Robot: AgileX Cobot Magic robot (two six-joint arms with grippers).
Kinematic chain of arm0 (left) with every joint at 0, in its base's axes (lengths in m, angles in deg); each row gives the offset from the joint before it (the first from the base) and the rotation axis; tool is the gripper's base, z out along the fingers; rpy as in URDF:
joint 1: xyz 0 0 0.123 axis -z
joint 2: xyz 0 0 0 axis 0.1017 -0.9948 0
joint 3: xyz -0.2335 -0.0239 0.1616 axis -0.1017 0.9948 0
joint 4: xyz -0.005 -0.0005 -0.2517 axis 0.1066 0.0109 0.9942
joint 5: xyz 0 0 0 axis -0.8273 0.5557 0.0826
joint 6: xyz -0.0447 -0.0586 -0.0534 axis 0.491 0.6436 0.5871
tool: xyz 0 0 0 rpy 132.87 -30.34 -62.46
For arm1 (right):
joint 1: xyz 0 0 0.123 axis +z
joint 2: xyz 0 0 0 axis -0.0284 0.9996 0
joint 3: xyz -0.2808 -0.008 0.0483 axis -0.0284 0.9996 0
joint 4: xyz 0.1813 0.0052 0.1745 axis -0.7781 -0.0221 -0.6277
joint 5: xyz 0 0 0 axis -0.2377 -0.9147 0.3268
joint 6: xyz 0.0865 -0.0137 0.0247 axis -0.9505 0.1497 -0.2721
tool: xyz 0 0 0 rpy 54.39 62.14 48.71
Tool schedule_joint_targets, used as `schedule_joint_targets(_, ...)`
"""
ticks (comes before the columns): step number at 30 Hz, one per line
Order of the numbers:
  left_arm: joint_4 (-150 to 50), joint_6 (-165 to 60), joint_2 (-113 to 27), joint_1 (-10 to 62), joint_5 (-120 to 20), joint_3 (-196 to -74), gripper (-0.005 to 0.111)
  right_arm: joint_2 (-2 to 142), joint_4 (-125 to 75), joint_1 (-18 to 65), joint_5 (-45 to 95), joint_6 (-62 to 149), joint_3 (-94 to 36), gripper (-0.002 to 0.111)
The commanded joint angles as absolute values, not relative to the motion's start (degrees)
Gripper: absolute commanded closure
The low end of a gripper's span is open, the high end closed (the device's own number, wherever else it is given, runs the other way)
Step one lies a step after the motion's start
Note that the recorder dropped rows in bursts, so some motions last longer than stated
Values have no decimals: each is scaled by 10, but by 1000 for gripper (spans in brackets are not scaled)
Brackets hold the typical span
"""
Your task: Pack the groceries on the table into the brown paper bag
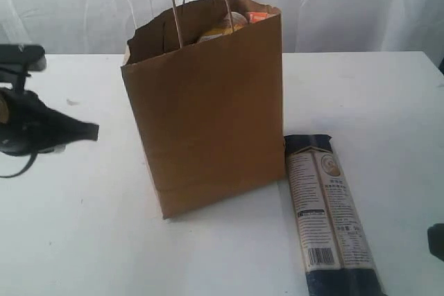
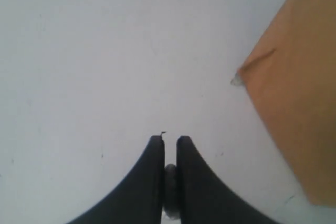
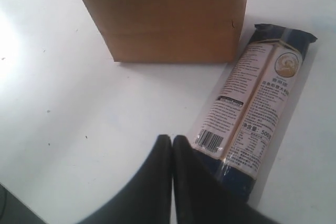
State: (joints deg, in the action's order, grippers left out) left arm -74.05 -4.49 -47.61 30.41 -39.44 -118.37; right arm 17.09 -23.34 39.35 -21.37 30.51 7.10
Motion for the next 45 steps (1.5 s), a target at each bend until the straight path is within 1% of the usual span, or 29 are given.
schedule_joint_targets(1,-727,-48,-395,303,-388,-1222,107,168,-239,390,-212,309,74,108)
schedule_joint_targets(8,-693,-48,-336,308,-447,-1280,107,168,-245,390,-212,309,74,108)
schedule_joint_targets(14,-693,-54,-338,356,-509,-1300,107,168,-245,390,-212,309,74,108)
schedule_joint_targets(28,-695,-38,-455,393,-561,-1366,107,168,-252,390,-212,309,74,108)
schedule_joint_targets(40,-702,-38,-509,408,-589,-1372,106,168,-252,390,-212,309,74,108)
schedule_joint_targets(41,-702,-38,-510,409,-588,-1372,103,168,-252,390,-212,309,74,108)
schedule_joint_targets(43,-702,-38,-510,409,-590,-1372,93,168,-252,390,-212,309,74,108)
schedule_joint_targets(45,-703,-39,-510,409,-590,-1372,75,168,-252,390,-212,309,74,108)
